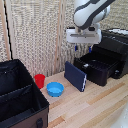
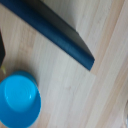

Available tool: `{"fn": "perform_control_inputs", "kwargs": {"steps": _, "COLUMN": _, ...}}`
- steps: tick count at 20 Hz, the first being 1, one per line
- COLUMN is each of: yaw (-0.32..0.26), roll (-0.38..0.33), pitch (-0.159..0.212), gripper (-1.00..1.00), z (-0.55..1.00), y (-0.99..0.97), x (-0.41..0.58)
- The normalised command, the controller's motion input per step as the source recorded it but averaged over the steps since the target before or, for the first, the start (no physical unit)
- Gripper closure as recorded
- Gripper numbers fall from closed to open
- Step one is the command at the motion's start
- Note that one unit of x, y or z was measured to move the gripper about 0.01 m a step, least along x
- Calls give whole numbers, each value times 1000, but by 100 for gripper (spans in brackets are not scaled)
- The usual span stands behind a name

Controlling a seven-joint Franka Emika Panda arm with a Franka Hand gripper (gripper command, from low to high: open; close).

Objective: Gently grip the air fryer handle with your gripper and kindly pull it open by sliding your gripper away from the base. Gradually bring your gripper in line with the blue bowl and gently capture it, without tightening your grip too much. Securely place the blue bowl inside the opened air fryer with a steady position. Liberate your robot's gripper, and withdraw your gripper from the proximity of the air fryer.

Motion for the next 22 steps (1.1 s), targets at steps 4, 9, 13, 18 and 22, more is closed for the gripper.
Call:
{"fn": "perform_control_inputs", "kwargs": {"steps": 4, "yaw": 81, "roll": 270, "pitch": 122, "gripper": -100, "z": 113, "y": 498, "x": 4}}
{"fn": "perform_control_inputs", "kwargs": {"steps": 9, "yaw": 79, "roll": 225, "pitch": 89, "gripper": -100, "z": 4, "y": 541, "x": 3}}
{"fn": "perform_control_inputs", "kwargs": {"steps": 13, "yaw": 75, "roll": 173, "pitch": 55, "gripper": -100, "z": -119, "y": 437, "x": 38}}
{"fn": "perform_control_inputs", "kwargs": {"steps": 18, "yaw": 68, "roll": 134, "pitch": 31, "gripper": -100, "z": -271, "y": 323, "x": 91}}
{"fn": "perform_control_inputs", "kwargs": {"steps": 22, "yaw": 50, "roll": 45, "pitch": 0, "gripper": -100, "z": -379, "y": 211, "x": 196}}
